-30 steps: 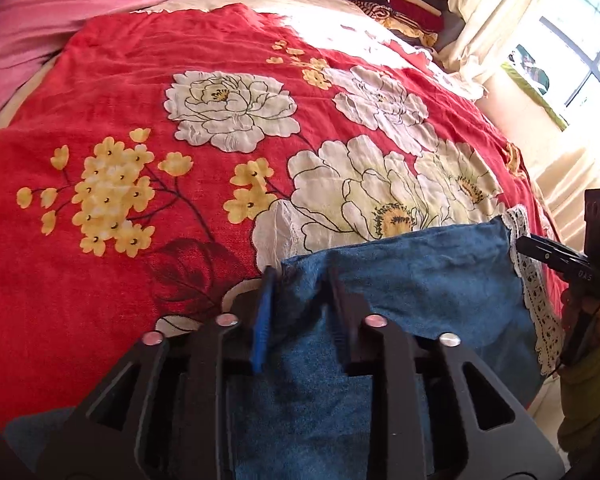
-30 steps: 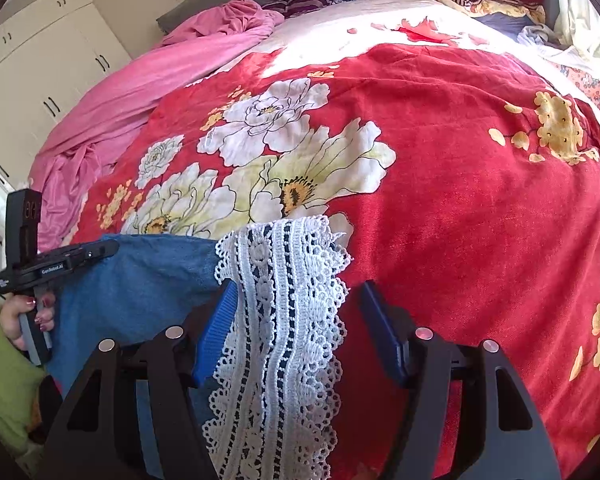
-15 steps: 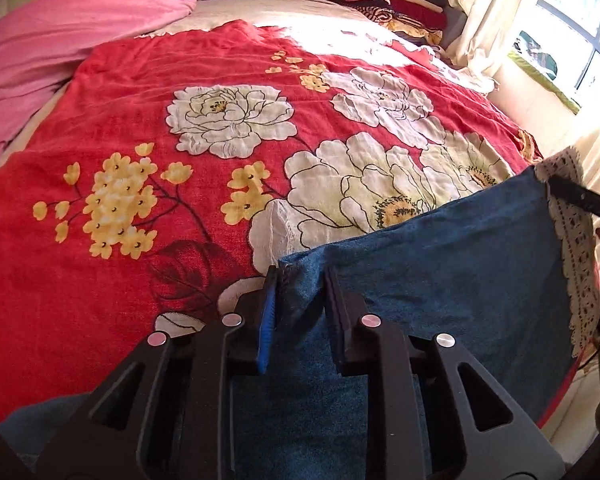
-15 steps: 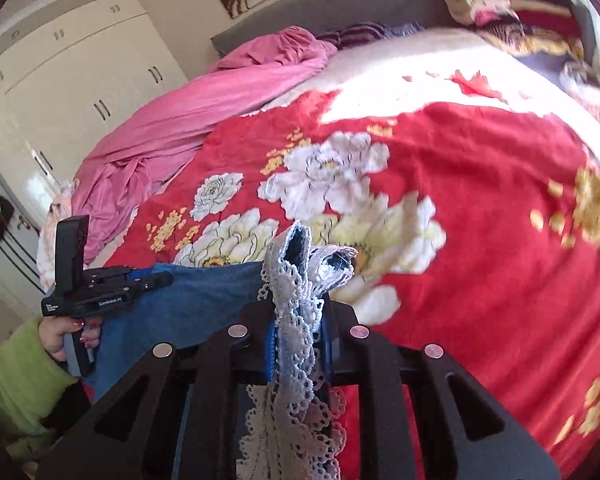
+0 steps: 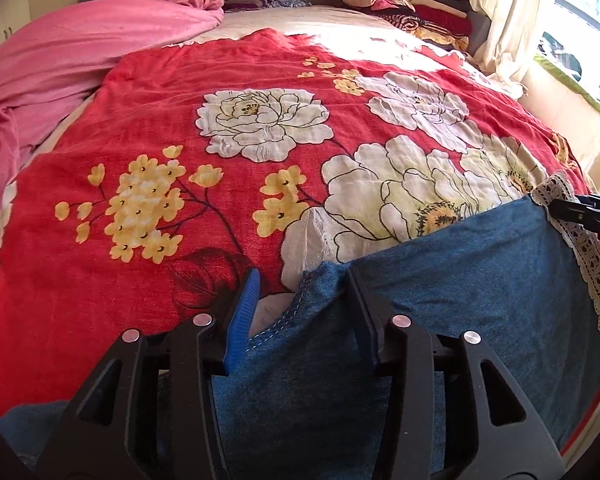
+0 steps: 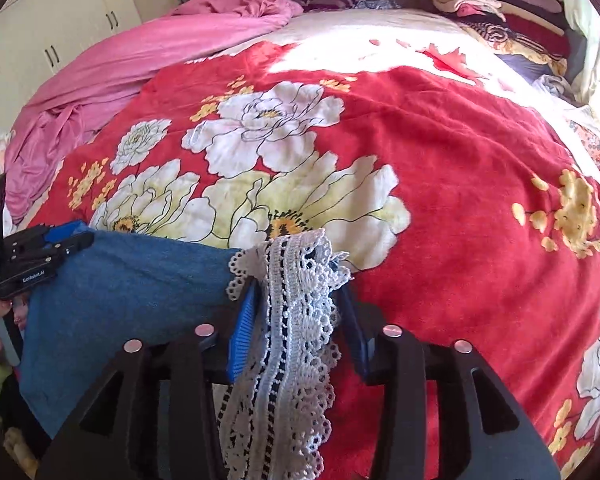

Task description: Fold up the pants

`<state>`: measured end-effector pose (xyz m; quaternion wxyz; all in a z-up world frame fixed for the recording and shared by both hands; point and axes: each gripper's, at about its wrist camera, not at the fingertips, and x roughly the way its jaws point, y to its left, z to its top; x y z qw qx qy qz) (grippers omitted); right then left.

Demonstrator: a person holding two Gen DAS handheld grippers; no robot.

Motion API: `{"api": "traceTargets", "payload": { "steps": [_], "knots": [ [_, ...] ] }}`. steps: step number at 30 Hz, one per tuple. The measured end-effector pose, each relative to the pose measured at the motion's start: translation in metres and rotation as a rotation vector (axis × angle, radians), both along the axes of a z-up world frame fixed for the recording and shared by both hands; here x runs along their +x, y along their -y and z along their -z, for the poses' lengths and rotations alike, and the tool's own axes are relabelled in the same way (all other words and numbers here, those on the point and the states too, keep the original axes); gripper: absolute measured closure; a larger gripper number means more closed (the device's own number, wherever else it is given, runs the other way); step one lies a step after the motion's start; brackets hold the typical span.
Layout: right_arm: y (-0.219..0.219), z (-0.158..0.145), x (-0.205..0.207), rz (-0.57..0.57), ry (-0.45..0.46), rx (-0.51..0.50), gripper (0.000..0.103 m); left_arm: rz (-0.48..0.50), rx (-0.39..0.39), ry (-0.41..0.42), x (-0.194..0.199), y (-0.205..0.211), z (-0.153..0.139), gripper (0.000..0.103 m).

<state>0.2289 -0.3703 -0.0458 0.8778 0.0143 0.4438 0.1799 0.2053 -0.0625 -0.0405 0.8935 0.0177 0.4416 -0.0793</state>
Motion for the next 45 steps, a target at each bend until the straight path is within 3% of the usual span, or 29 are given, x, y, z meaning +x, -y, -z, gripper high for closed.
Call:
{"api": "traceTargets", "payload": {
  "steps": [3,7,11,19,24,29,31,36,38,40,45],
  "knots": [
    [0.02,-0.016,-0.021,0.068,0.046,0.049,0.039,-0.012,-0.022,0.012,-0.006,-0.005,-0.007,0.06],
    [0.046,-0.027,-0.055,0.12,0.053,0.098,0.032,-0.034,-0.028,0.024,-0.02,-0.01,-0.019,0.051],
    [0.06,-0.026,-0.088,0.145,0.033,0.123,0.032,-0.016,-0.069,0.027,-0.044,-0.009,-0.029,0.044],
    [0.065,-0.013,-0.139,0.145,-0.043,0.2,0.032,0.054,-0.112,0.03,-0.098,0.003,-0.033,0.043],
    [0.059,-0.005,-0.149,0.136,-0.082,0.259,0.032,0.068,-0.106,0.011,-0.122,0.005,-0.024,0.042],
    [0.046,0.008,-0.148,0.14,-0.119,0.248,0.032,0.053,-0.073,0.013,-0.138,-0.002,-0.019,0.042],
    [0.044,0.012,-0.149,0.136,-0.128,0.28,0.042,0.041,-0.036,0.028,-0.141,-0.004,-0.019,0.042],
    [0.035,0.018,-0.151,0.137,-0.117,0.286,0.042,-0.014,-0.02,0.028,-0.143,-0.021,-0.018,0.041],
    [0.038,0.019,-0.151,0.148,-0.115,0.307,0.051,-0.029,-0.016,0.029,-0.145,-0.024,-0.017,0.039],
    [0.037,0.02,-0.15,0.13,-0.121,0.34,0.07,-0.052,-0.025,0.015,-0.144,-0.029,-0.014,0.038],
    [0.032,0.012,-0.153,0.097,-0.086,0.386,0.078,-0.059,-0.023,0.011,-0.146,-0.029,-0.01,0.036]
  ]
}}
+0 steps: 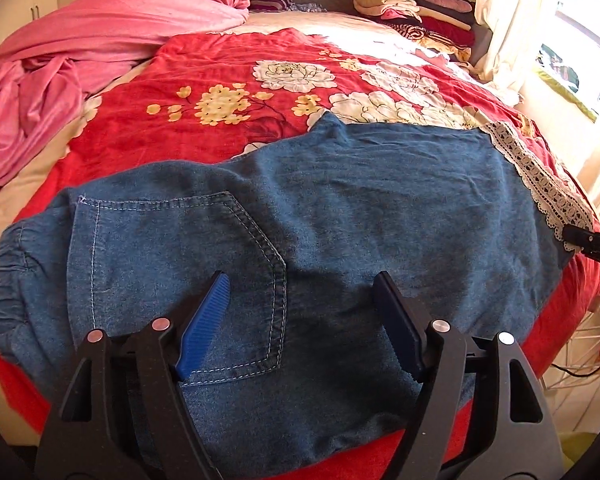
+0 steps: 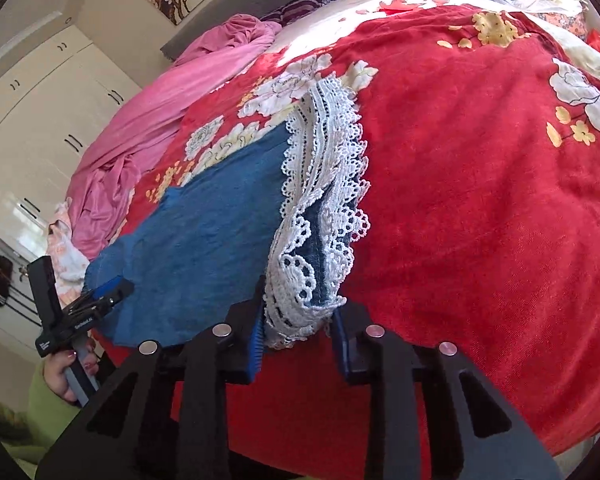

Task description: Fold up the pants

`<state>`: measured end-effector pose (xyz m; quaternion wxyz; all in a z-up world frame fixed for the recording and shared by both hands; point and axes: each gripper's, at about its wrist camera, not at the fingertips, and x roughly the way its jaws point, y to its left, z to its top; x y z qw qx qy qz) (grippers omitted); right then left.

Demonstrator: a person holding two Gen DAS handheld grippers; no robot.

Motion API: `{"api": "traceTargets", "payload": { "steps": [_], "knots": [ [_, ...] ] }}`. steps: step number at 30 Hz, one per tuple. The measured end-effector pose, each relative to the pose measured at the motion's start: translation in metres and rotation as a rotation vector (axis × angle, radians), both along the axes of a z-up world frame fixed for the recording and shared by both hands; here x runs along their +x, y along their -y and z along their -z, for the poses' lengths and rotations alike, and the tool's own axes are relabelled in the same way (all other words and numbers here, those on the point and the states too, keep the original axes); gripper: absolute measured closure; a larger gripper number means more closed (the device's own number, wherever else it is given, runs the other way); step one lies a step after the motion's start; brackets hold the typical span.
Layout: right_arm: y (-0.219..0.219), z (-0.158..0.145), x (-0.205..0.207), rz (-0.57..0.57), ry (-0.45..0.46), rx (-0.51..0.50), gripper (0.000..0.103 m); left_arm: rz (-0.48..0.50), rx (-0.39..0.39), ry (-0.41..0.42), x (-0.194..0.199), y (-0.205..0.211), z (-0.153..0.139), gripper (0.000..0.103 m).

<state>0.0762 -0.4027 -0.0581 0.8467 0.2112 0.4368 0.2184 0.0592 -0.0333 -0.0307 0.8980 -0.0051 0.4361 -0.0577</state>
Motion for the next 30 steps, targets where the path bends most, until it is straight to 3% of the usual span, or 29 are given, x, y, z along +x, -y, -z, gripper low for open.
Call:
{"api": "traceTargets", "payload": {
  "steps": [5,10,17,30],
  "knots": [
    [0.005,-0.031,-0.011,-0.01,0.082,-0.088,0.08,0.001,0.015,-0.006,0.0,0.002,0.003,0.034],
    [0.007,-0.003,-0.009,0.018,-0.029,-0.222,0.08,0.004,0.027,-0.011,0.0,0.003,0.008,0.033],
    [0.01,0.008,-0.01,0.037,-0.049,-0.199,0.079,0.003,0.021,-0.012,-0.001,0.002,0.008,0.031],
    [0.017,-0.006,-0.014,0.094,-0.037,-0.225,0.057,0.007,-0.001,-0.015,-0.007,0.002,0.004,0.025]
  ]
}}
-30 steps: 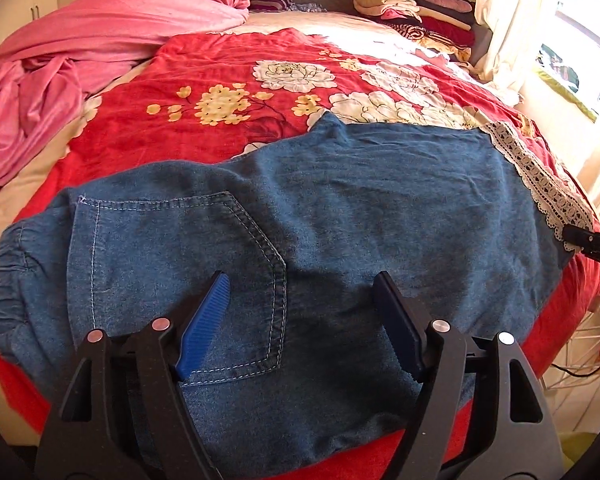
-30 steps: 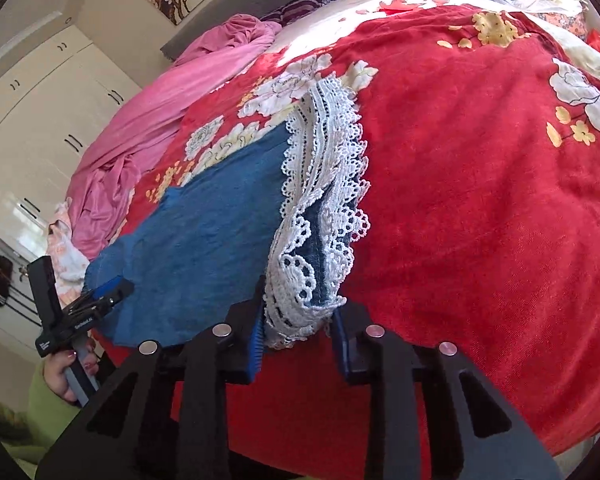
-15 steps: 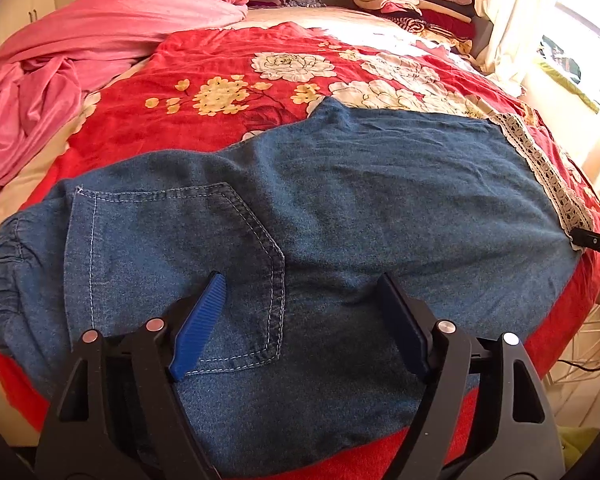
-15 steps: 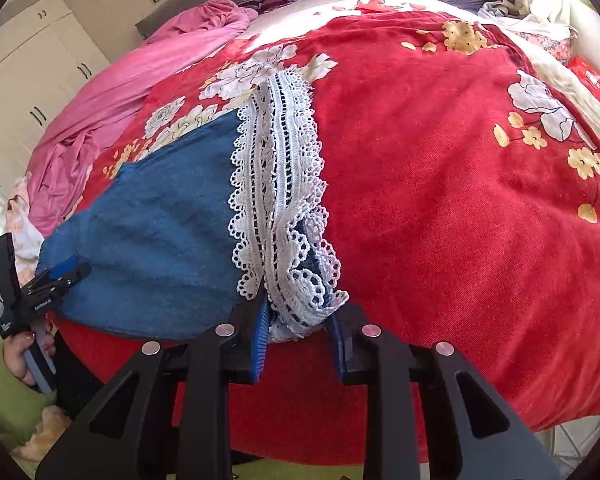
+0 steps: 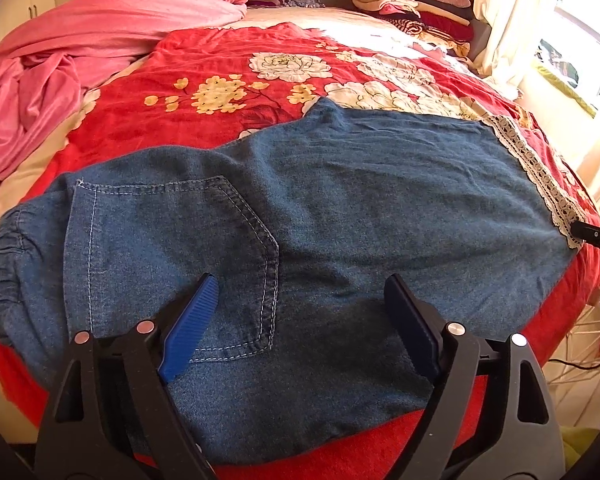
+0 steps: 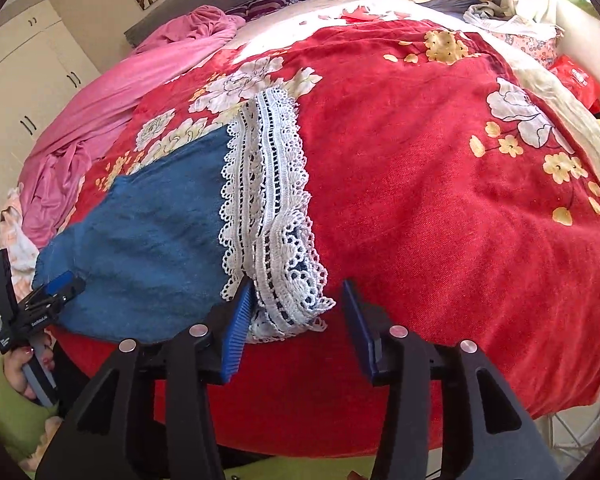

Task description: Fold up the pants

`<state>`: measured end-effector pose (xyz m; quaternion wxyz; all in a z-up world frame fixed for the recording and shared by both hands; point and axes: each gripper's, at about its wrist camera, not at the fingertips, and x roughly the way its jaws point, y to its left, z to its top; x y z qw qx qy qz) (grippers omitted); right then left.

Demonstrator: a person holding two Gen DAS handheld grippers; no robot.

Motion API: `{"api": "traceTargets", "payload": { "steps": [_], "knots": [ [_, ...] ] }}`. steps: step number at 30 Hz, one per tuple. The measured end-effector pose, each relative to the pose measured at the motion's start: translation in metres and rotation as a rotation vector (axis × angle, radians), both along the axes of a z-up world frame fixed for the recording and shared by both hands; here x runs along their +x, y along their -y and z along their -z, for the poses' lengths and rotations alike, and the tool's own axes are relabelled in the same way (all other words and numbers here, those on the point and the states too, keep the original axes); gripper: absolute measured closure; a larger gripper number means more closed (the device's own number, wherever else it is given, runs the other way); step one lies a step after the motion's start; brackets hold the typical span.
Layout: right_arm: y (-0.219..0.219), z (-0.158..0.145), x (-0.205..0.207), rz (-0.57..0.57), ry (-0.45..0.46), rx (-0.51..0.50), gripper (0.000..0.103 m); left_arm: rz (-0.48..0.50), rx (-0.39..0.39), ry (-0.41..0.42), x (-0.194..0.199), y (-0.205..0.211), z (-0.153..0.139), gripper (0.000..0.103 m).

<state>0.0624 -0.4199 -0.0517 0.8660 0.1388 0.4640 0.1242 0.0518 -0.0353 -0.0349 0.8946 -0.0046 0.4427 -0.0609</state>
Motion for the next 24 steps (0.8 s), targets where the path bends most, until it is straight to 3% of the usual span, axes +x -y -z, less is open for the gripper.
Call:
{"api": "traceTargets", "payload": {
  "steps": [3,6,13,24],
  "knots": [
    [0.003,-0.005,-0.001,0.017,0.013,-0.006,0.054,-0.001,-0.005,0.0,-0.001,0.0,-0.001,0.024],
    [0.005,-0.009,0.0,0.032,0.027,-0.006,0.042,-0.001,-0.008,-0.001,-0.002,0.0,-0.002,0.022],
    [0.004,-0.02,0.0,0.043,0.065,-0.008,0.032,-0.002,-0.016,0.002,0.0,0.0,-0.007,0.016],
    [-0.003,-0.03,0.005,0.033,0.103,0.004,0.027,0.027,-0.008,0.038,0.014,0.007,-0.032,0.01]
  ]
}}
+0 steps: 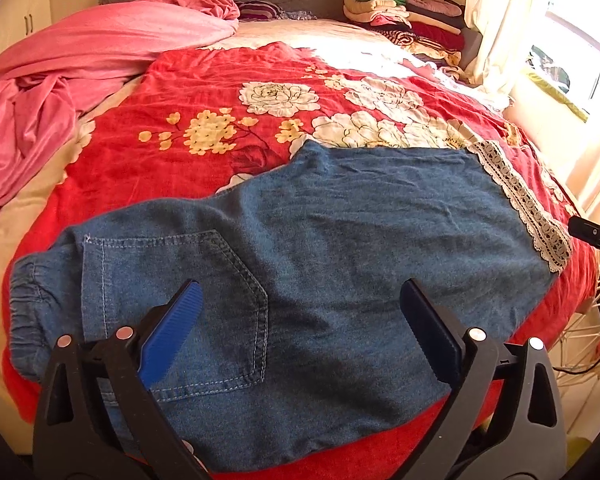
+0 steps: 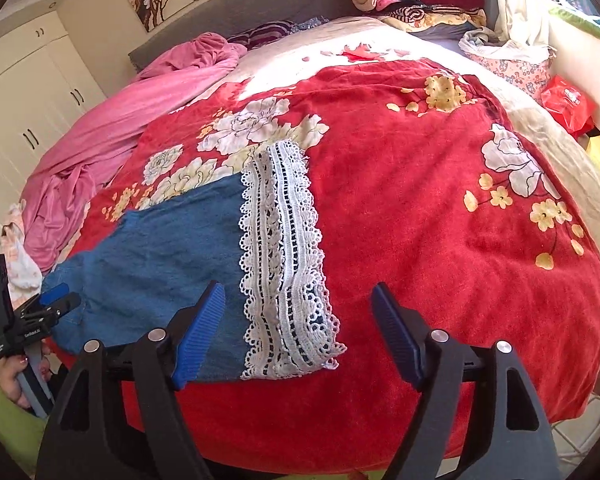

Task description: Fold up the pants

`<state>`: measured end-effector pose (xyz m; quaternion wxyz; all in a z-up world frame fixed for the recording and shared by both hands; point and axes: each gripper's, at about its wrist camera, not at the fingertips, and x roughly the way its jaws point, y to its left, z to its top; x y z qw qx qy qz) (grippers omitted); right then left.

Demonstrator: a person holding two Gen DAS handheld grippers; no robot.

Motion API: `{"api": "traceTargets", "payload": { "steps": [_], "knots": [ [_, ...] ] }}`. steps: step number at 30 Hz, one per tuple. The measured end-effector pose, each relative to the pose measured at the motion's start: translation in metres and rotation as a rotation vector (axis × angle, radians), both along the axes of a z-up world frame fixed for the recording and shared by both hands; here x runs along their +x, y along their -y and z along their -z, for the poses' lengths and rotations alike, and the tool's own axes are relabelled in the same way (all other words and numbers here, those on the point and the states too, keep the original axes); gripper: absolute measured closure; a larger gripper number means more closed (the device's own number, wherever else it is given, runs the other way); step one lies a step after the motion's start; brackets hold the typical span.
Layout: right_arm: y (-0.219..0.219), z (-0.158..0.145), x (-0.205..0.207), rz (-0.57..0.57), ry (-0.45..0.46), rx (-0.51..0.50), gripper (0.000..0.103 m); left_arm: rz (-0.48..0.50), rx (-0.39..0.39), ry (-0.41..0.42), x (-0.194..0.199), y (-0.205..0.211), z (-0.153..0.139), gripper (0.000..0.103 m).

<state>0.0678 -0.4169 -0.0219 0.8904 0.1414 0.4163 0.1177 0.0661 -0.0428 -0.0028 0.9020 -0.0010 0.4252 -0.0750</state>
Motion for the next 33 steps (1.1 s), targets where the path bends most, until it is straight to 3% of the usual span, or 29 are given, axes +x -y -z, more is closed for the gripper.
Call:
{"api": "traceTargets", "payload": {
  "steps": [7,16,33],
  "knots": [
    [-0.003,-0.01,0.007,-0.012,0.031,0.009,0.021,0.017,0.031,0.032,0.021,0.008,-0.021,0.01],
    [-0.003,-0.014,0.016,-0.021,0.049,0.014,0.021,0.086,0.035,0.065,0.061,0.037,-0.048,0.01],
    [0.011,-0.006,0.016,-0.028,0.025,0.022,0.02,0.308,-0.011,0.002,0.131,0.127,-0.038,0.01]
  ]
}}
